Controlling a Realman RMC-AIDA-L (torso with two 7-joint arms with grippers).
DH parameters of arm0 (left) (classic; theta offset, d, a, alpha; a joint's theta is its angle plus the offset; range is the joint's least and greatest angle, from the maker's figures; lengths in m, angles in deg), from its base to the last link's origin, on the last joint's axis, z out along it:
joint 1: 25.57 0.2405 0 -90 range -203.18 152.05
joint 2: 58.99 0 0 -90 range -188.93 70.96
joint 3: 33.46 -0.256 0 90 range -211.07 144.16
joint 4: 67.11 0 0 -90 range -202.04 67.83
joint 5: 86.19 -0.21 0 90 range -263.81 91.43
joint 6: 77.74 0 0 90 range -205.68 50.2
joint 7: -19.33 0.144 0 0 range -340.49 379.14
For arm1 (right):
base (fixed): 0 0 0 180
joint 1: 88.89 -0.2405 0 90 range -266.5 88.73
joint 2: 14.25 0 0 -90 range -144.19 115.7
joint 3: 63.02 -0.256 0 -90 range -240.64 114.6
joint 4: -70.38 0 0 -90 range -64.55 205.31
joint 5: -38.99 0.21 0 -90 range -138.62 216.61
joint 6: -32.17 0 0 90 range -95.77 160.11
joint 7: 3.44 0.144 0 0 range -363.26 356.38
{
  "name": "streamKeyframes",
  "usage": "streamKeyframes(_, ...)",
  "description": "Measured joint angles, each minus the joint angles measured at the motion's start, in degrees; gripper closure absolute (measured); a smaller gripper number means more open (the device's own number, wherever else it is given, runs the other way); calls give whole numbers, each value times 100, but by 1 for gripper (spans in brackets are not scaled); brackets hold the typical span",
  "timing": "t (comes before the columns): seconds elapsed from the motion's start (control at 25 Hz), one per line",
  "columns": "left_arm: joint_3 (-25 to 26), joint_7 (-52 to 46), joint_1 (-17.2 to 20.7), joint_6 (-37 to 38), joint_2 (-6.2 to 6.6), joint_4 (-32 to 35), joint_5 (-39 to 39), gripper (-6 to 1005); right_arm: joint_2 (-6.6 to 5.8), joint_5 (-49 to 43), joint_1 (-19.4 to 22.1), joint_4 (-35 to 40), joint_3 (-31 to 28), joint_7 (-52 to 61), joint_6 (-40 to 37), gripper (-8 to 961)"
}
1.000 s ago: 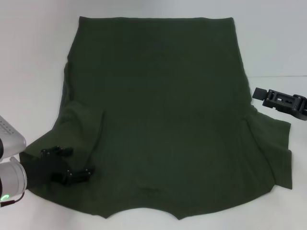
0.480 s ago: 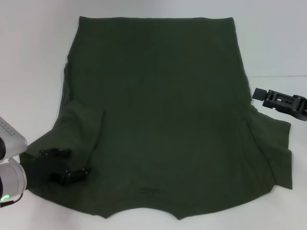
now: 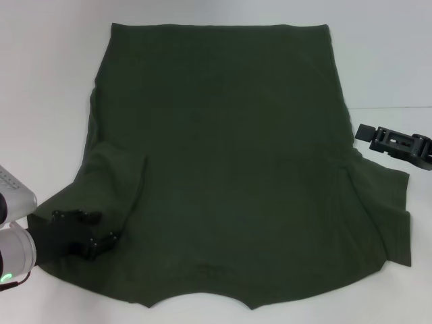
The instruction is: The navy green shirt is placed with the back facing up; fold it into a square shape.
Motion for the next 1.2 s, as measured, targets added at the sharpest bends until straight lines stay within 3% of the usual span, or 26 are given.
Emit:
streamKeyframes(0.12, 0, 4, 0, 0, 0, 0, 0, 462, 1, 3, 5, 0, -6, -2, 0, 52)
streamKeyframes(1.2, -167, 0, 0, -8, 0, 8, -17, 461, 2, 9, 3, 0, -11, -10, 35, 53)
